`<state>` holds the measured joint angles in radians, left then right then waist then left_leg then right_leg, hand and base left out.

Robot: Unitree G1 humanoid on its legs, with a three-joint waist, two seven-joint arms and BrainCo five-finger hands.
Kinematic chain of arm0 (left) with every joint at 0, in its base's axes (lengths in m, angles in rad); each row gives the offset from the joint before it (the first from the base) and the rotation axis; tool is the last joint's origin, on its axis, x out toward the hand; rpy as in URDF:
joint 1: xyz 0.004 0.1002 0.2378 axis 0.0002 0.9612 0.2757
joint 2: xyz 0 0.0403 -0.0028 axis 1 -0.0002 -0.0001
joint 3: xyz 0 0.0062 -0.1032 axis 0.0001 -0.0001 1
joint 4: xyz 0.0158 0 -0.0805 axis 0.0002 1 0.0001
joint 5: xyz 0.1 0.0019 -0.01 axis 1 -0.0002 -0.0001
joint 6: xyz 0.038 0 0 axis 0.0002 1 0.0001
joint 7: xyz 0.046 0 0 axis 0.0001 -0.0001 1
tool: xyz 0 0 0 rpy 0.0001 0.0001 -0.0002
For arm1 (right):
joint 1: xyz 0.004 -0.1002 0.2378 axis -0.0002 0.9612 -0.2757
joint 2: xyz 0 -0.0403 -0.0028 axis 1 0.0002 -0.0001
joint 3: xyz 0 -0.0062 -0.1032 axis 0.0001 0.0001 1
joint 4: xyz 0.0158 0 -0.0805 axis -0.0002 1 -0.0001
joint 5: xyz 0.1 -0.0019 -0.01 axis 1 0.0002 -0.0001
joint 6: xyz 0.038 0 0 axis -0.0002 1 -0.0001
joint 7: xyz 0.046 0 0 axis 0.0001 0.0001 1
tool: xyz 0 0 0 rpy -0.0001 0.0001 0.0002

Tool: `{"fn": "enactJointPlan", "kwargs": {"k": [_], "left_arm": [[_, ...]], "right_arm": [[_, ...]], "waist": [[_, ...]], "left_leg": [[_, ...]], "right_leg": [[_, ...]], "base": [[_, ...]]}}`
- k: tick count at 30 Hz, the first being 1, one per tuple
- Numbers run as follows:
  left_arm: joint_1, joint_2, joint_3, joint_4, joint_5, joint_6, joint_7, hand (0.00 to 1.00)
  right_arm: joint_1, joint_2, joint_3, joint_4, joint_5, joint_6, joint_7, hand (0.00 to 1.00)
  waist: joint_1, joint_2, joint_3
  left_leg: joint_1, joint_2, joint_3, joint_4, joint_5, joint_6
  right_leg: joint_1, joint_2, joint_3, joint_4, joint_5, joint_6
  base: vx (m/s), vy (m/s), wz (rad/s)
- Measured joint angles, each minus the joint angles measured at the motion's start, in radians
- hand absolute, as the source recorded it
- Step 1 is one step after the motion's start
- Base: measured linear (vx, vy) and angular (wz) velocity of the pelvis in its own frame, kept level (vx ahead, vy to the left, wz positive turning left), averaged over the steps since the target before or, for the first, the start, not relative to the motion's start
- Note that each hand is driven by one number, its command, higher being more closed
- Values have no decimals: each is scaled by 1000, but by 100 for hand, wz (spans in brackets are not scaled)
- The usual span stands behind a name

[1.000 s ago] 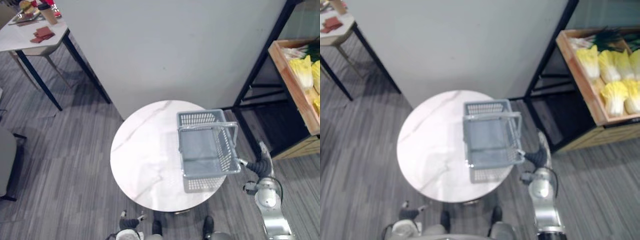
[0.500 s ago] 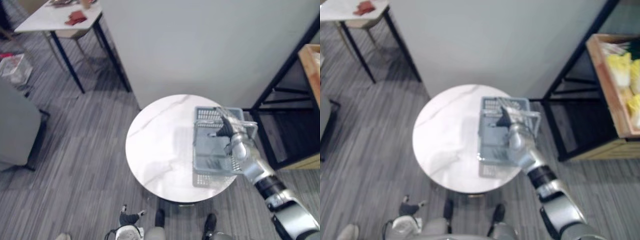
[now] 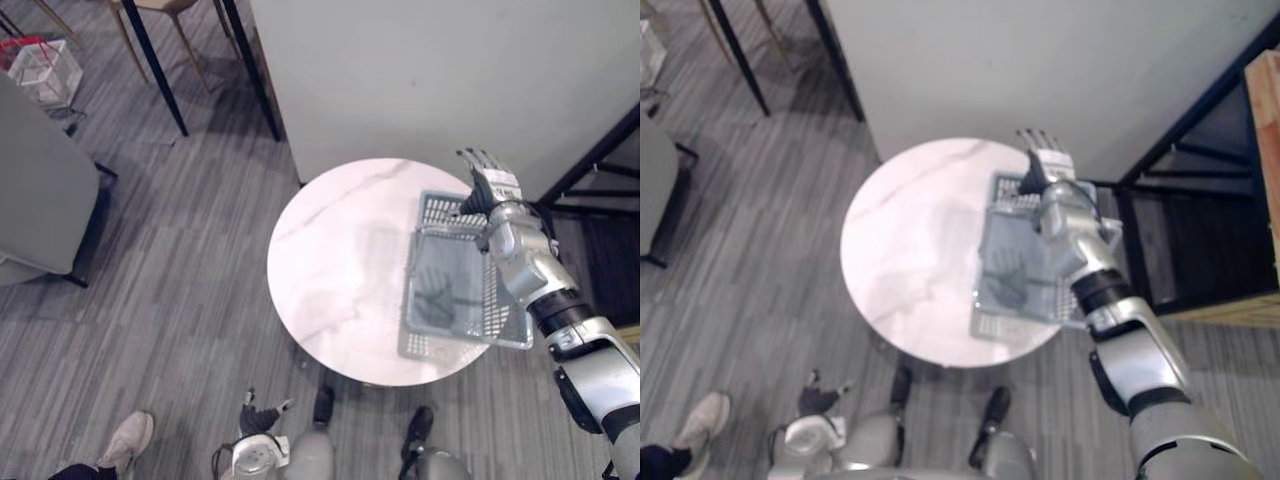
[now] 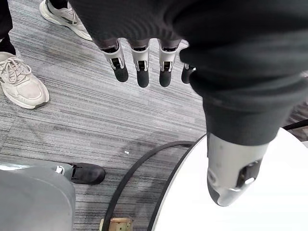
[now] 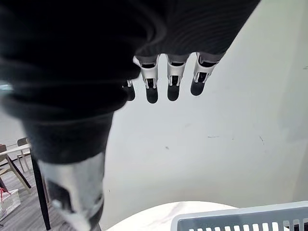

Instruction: Pick vegetable in the basket

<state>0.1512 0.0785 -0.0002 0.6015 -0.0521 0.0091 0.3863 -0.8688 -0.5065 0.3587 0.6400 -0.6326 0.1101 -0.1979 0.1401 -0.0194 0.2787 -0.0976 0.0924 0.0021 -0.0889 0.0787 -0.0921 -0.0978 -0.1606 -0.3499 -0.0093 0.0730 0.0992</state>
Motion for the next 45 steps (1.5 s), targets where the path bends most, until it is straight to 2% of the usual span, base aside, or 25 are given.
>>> {"fn": "enactJointPlan", "kwargs": {"k": [8,12,16,17,19,20,29,36,45], "left_arm": [[0,0,-5,-9,-21,-2,-2,0],[1,1,-14,-9,-21,-2,-9,0],[1,1,-14,-9,-20,-1,-9,0],[2,1,-14,-9,-20,0,-9,0],[1,1,-14,-9,-20,0,-10,0],[0,2,-14,-9,-20,1,-12,0],[0,4,-31,-10,-19,0,-17,0],[-3,4,-33,-15,-18,0,-17,0],[-11,2,-36,-41,-23,-6,-18,0]], "right_arm": [[-12,-37,5,46,-39,-12,52,0],[-10,-86,37,44,-41,-16,76,0],[11,-124,43,11,-41,-28,77,0],[34,-133,43,-23,-41,-32,78,0],[50,-140,43,-45,-41,-39,79,0],[71,-150,43,-48,-40,-53,88,0],[101,-166,49,-48,-41,-57,104,0],[104,-166,73,-39,-46,-55,116,0],[47,-165,72,74,-66,-33,115,0]], "waist": [[-1,-13,13],[-4,-15,19],[-10,-17,21],[-23,-22,27],[-27,-26,33],[-29,-30,36],[-37,-29,39],[-44,-20,60],[-43,4,85]], "left_leg": [[-6,-4,-3,-4,8,3],[-8,-2,7,-5,10,4],[-8,3,11,-5,9,3],[-7,4,13,-5,9,3],[-7,3,16,-5,9,3],[-7,3,23,-5,9,3],[-6,3,40,-5,7,2],[-23,3,40,-5,9,3],[-59,-2,23,-4,12,6]], "right_leg": [[-15,-2,5,13,0,0],[-21,-2,14,14,0,0],[-24,0,20,13,0,0],[-25,0,21,13,0,0],[-26,0,25,13,0,0],[-33,0,32,14,1,1],[-42,1,50,13,4,4],[-58,0,51,12,9,4],[-83,-2,35,12,10,4]], "base": [[0,1,1],[-32,-1,-6],[-4,-3,-5],[0,0,0],[0,2,-7],[-2,7,-11],[-4,3,-5],[0,0,0],[3,2,4]]}}
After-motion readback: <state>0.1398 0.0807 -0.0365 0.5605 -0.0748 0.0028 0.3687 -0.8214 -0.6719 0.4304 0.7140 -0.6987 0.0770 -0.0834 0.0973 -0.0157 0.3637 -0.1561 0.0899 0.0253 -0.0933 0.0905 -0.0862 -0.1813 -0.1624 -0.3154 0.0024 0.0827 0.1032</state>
